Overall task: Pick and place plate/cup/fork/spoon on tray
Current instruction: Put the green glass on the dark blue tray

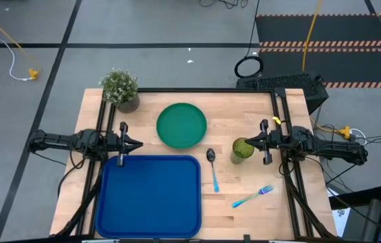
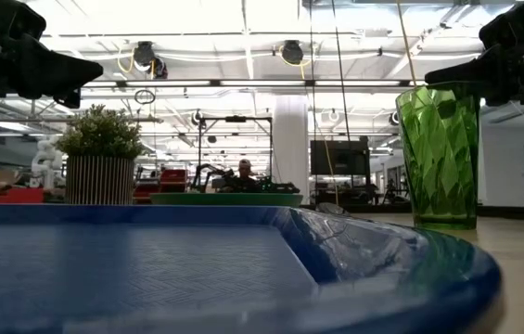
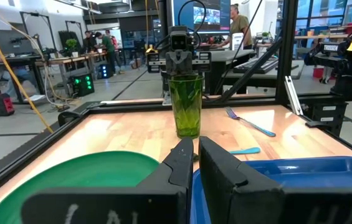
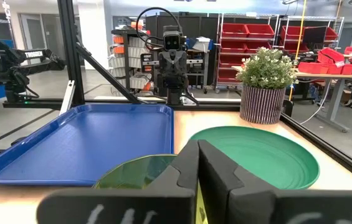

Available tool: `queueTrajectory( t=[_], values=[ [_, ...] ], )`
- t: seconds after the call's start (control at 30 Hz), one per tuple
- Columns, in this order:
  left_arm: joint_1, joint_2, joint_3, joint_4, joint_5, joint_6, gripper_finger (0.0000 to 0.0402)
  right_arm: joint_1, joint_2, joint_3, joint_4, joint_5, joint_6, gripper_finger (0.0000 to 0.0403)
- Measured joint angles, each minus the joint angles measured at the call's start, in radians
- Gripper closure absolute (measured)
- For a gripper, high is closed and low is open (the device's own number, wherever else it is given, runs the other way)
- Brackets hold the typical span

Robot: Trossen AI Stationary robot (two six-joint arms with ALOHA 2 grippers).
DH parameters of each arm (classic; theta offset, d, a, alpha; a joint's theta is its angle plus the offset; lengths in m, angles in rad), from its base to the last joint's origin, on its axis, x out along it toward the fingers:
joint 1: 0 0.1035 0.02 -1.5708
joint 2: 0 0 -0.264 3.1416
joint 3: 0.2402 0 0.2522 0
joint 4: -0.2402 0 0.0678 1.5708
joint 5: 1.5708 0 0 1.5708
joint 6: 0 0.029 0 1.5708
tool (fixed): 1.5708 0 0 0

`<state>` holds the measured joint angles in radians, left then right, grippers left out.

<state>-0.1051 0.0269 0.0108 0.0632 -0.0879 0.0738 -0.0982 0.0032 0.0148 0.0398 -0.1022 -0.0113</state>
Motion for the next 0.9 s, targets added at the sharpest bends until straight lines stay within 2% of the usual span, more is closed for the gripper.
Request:
queueTrajectory(
  t=[0.3,0.57,0.73,0.9],
  values=[
    [0.0,0.0,0.0,0.0,-0.002,0.0,0.0371,0.0,-0.001,0.0,0.068,-0.004,-0.027,0.0403],
    [0.0,0.0,0.0,0.0,-0.003,0.0,0.0371,0.0,0.002,0.042,0.057,-0.034,-0.049,0.0403],
    [0.0,0.0,0.0,0.0,-0.006,0.0,0.0371,0.002,0.044,0.176,0.015,-0.102,-0.001,0.0403],
    [0.0,0.0,0.0,0.0,-0.006,0.0,0.0371,0.002,0.148,0.349,-0.11,-0.168,0.057,0.0403]
  ],
)
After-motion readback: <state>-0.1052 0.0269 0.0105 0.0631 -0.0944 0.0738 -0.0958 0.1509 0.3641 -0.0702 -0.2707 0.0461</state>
